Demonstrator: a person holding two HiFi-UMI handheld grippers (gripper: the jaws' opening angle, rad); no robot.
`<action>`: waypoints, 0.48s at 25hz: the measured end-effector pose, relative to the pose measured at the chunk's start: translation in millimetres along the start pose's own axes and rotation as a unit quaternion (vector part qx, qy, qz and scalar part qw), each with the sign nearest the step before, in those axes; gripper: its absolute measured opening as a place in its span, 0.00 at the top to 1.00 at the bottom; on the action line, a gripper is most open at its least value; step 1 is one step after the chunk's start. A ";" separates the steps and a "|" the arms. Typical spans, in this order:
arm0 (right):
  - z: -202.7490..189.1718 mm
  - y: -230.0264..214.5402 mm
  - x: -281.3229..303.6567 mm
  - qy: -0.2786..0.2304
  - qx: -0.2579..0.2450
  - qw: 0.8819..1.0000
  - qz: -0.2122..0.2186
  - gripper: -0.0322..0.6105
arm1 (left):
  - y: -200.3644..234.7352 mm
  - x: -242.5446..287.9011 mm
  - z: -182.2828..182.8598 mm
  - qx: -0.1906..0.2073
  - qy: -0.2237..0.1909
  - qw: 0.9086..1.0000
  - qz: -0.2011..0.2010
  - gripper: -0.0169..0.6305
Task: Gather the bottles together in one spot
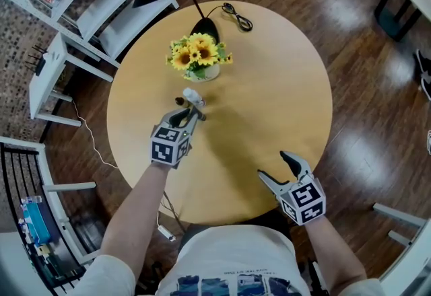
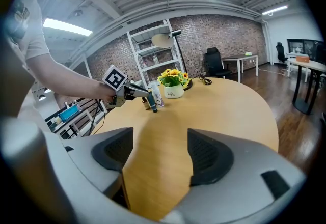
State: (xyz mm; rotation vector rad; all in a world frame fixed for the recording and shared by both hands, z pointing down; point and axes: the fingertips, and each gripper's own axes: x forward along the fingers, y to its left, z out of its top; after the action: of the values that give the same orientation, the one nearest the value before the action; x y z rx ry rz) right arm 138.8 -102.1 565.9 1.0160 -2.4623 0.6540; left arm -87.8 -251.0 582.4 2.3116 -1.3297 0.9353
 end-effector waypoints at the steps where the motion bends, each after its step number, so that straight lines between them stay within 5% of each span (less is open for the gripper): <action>1: -0.5 -0.3 -1.2 0.000 0.000 1.000 -0.001 0.40 | 0.3 -3.1 0.3 0.004 0.000 1.000 0.005 0.82; 5: 2.1 2.1 -3.4 -0.004 0.000 1.000 0.000 0.40 | 3.5 -25.4 6.8 0.011 -0.018 0.999 0.031 0.82; 12: 4.3 27.2 9.1 -0.009 -0.017 1.000 0.022 0.40 | -8.4 -82.5 3.8 -0.053 -0.062 0.995 0.049 0.82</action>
State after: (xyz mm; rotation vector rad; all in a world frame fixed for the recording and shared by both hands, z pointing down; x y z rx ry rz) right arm 112.1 -92.4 559.8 0.9603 -2.5094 0.6182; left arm -108.4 -195.3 524.4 2.2734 -1.5177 0.7395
